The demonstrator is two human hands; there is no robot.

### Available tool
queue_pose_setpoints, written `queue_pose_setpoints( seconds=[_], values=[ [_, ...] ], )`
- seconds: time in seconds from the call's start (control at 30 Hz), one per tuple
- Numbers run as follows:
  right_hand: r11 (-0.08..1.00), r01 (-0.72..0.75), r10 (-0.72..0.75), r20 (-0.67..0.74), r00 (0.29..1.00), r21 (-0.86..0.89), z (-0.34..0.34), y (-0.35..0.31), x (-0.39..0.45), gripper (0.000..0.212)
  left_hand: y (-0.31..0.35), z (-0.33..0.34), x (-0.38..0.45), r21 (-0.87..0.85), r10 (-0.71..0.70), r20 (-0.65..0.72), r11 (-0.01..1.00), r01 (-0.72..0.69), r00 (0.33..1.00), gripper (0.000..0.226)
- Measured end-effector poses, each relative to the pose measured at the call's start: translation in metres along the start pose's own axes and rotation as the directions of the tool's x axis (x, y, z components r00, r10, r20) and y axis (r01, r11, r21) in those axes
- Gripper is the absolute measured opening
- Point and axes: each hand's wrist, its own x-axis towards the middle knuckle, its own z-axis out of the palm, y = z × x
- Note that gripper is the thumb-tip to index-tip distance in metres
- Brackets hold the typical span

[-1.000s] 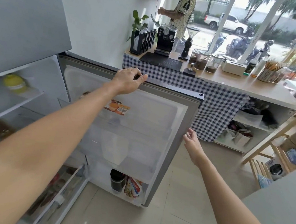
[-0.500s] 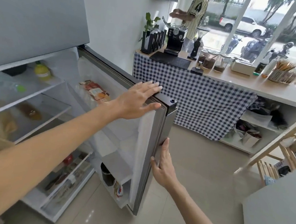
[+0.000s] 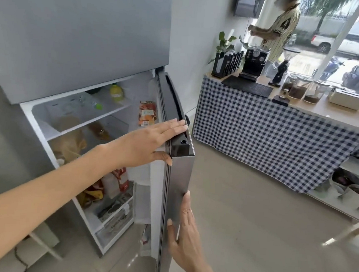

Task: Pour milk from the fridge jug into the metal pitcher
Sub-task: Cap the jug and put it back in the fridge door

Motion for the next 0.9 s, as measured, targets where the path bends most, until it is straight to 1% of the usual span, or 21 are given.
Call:
queue_pose_setpoints(
  seconds=[0.1, 0.2, 0.33, 0.43, 0.47, 0.53, 0.6, 0.73, 0.8, 0.9],
  values=[
    [0.999, -0.012, 0.011, 0.025, 1.0, 0.048, 0.026, -0.02, 0.007, 0.072, -0.017, -0.008, -0.032, 0.028, -0.018, 0.02, 0.999, 0.017, 1.0, 0.092],
    [0.997, 0.014, -0.016, 0.02, 1.0, 0.07, 0.056, -0.043, 0.018, 0.069, -0.032, -0.016, -0.06, 0.067, -0.067, 0.035, 0.996, 0.064, 0.997, 0.097],
    [0.996, 0.068, -0.07, 0.04, 0.997, 0.05, 0.094, -0.069, 0.032, 0.071, -0.056, -0.027, -0.097, 0.138, -0.082, -0.022, 0.987, 0.084, 0.996, 0.094],
    [0.99, 0.137, -0.138, 0.046, 0.989, 0.027, 0.117, -0.086, 0.04, 0.071, -0.077, -0.033, -0.123, 0.186, -0.111, -0.061, 0.975, 0.121, 0.992, 0.094],
    [0.988, 0.153, -0.154, 0.052, 0.987, 0.026, 0.124, -0.091, 0.042, 0.072, -0.084, -0.035, -0.129, 0.235, -0.1, -0.092, 0.964, 0.12, 0.991, 0.095],
    [0.985, 0.173, -0.174, 0.069, 0.982, 0.02, 0.139, -0.1, 0.048, 0.073, -0.098, -0.037, -0.141, 0.385, -0.048, -0.135, 0.918, 0.096, 0.99, 0.099],
    [0.981, 0.193, -0.193, 0.085, 0.978, 0.006, 0.153, -0.107, 0.055, 0.073, -0.112, -0.039, -0.151, 0.494, -0.035, -0.122, 0.865, 0.091, 0.992, 0.102],
    [0.977, 0.211, -0.21, 0.136, 0.968, 0.009, 0.175, -0.121, 0.069, 0.069, -0.134, -0.043, -0.166, 0.597, -0.058, -0.086, 0.796, 0.098, 0.995, 0.1],
    [0.973, 0.231, -0.229, 0.145, 0.963, 0.002, 0.186, -0.127, 0.078, 0.068, -0.139, -0.042, -0.17, 0.61, -0.076, -0.056, 0.787, 0.094, 0.996, 0.097],
    [0.967, 0.254, -0.249, 0.162, 0.955, -0.01, 0.202, -0.136, 0.095, 0.067, -0.146, -0.038, -0.178, 0.66, -0.154, -0.005, 0.742, 0.119, 0.988, 0.099]
  ],
)
